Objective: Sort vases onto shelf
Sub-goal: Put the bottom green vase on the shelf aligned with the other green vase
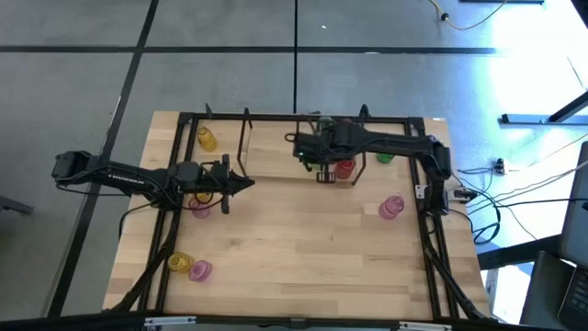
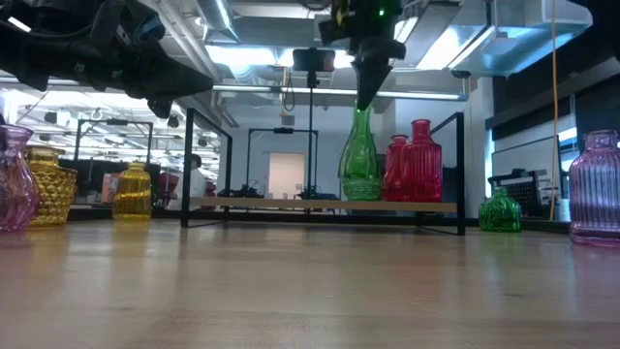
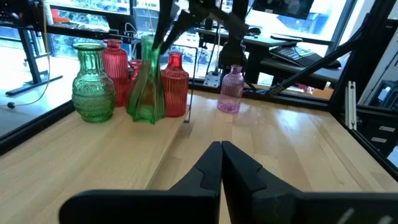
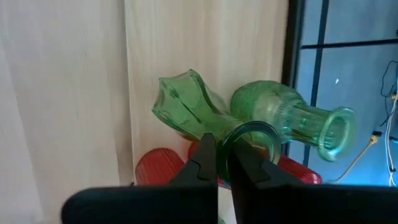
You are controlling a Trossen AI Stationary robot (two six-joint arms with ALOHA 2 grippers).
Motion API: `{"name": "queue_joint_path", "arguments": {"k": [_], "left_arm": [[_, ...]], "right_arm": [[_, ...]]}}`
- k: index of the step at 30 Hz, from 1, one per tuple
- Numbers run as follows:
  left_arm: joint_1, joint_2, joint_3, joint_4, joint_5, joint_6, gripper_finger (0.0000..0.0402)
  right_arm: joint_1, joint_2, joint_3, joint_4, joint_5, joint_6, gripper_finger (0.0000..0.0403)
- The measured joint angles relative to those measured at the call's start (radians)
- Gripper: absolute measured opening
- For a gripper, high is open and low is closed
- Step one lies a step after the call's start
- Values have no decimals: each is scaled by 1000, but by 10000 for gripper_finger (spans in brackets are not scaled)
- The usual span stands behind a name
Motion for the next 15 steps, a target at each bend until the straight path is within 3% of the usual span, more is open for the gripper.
{"name": "queue_joint_path", "arguments": {"k": [15], "left_arm": [[0, 0, 0, 0, 0, 0, 1]], "right_arm": [[-50, 48, 0, 15, -16, 0, 3]]}}
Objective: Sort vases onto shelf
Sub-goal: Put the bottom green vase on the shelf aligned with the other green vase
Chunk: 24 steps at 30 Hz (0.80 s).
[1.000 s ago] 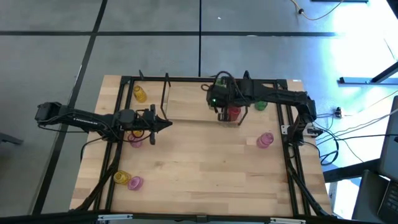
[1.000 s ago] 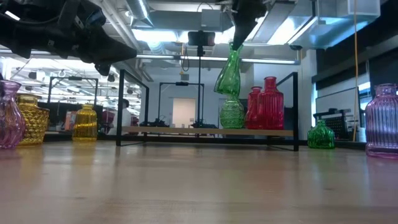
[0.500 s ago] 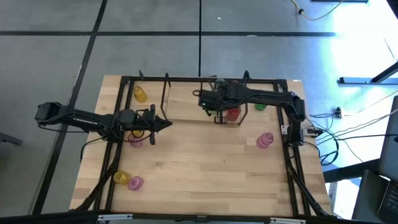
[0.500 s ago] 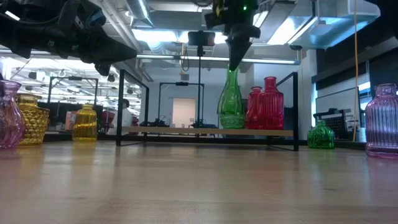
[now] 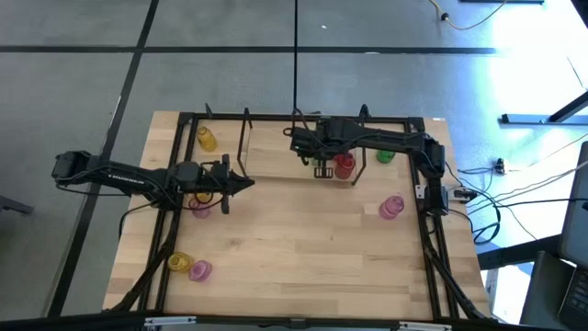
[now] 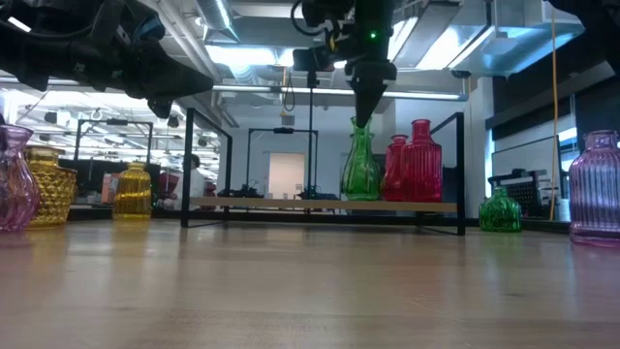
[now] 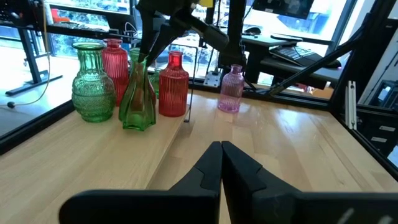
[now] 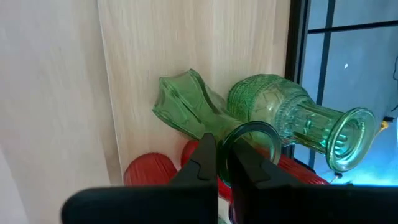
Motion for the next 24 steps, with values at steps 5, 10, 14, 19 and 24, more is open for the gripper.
{"name": "queue_joint_path", "arguments": {"k": [5, 10, 14, 19, 24], "left_arm": [[0, 0, 0, 0, 0, 0, 1], [0, 0, 0, 0, 0, 0, 1], [0, 0, 0, 0, 0, 0, 1], [0, 0, 0, 0, 0, 0, 1], [0, 0, 0, 0, 0, 0, 1]], "right_arm": [[-10, 3, 0, 0, 0, 1, 3], [-14, 26, 0, -12, 21, 2, 3], [-14, 33, 0, -12, 27, 2, 3], [-14, 33, 0, -13, 26, 2, 3], [-14, 33, 0, -3, 26, 2, 3]]}}
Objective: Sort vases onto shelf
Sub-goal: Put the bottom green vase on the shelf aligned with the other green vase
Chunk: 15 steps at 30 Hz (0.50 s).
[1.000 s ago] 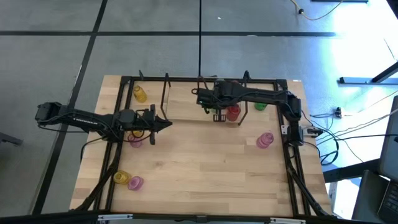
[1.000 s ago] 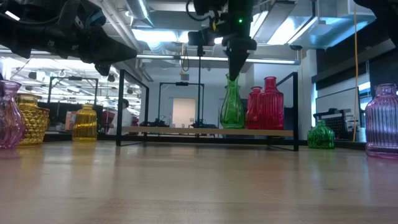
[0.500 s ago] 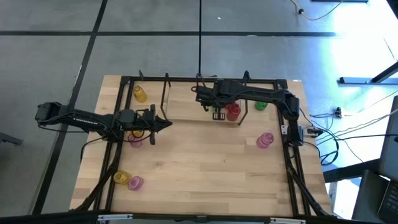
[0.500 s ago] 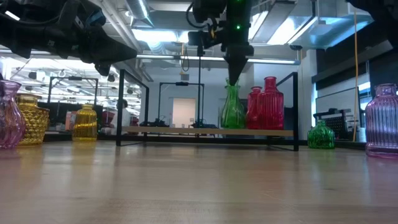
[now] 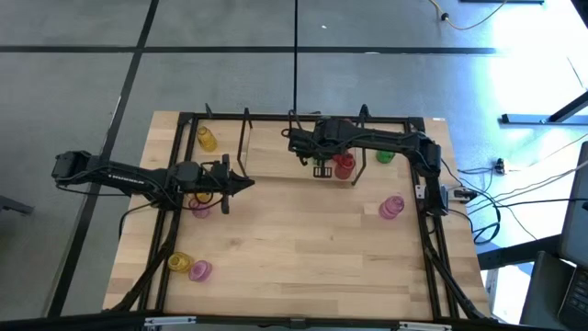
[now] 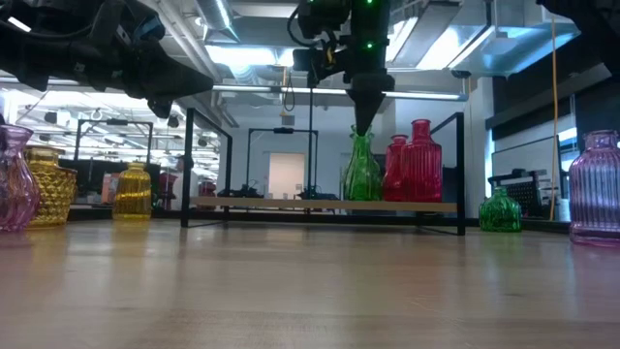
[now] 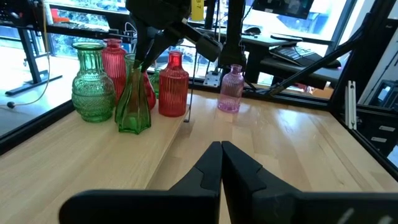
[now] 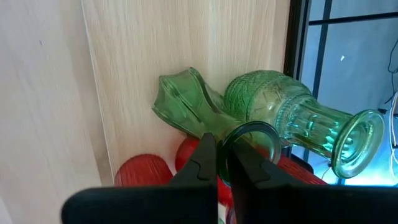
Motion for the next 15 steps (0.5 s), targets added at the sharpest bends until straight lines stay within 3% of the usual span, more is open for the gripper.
{"name": "queue_joint_path", "arguments": {"k": [6, 15], "left_arm": [[0, 0, 0, 0, 0, 0, 1], [0, 0, 0, 0, 0, 0, 1]], "right_arm": [[0, 0, 0, -5, 18, 0, 11], [0, 0, 0, 6, 64, 0, 78]]}}
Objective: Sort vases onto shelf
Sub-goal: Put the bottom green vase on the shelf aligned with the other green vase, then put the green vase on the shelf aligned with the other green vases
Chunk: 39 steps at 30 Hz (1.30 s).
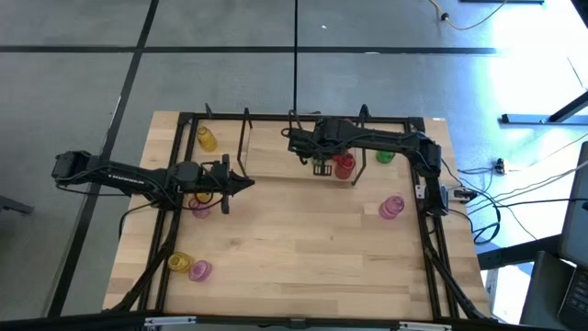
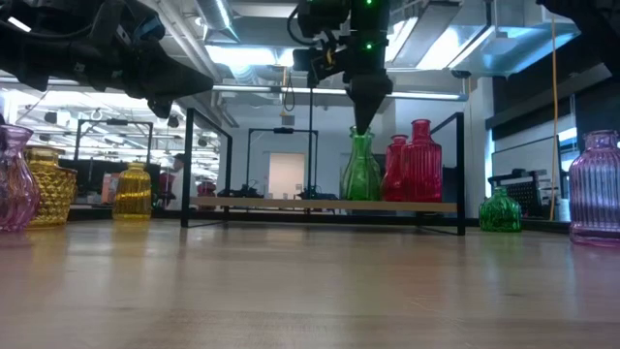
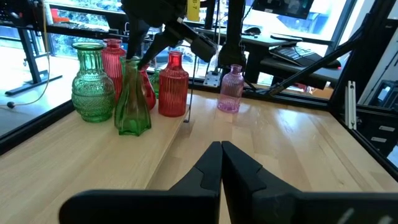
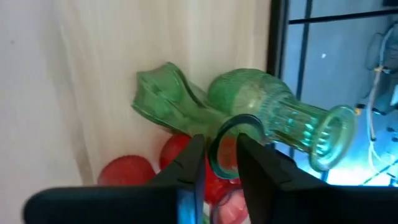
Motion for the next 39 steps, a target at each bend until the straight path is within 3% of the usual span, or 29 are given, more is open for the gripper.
{"name": "queue_joint_path", "arguments": {"k": [6, 39], "left_arm": [[0, 0, 0, 0, 0, 0, 1], [0, 0, 0, 0, 0, 0, 1]], "right_arm": [[0, 0, 0, 0, 22, 0, 96], [5, -8, 0, -19, 13, 51, 98]]}}
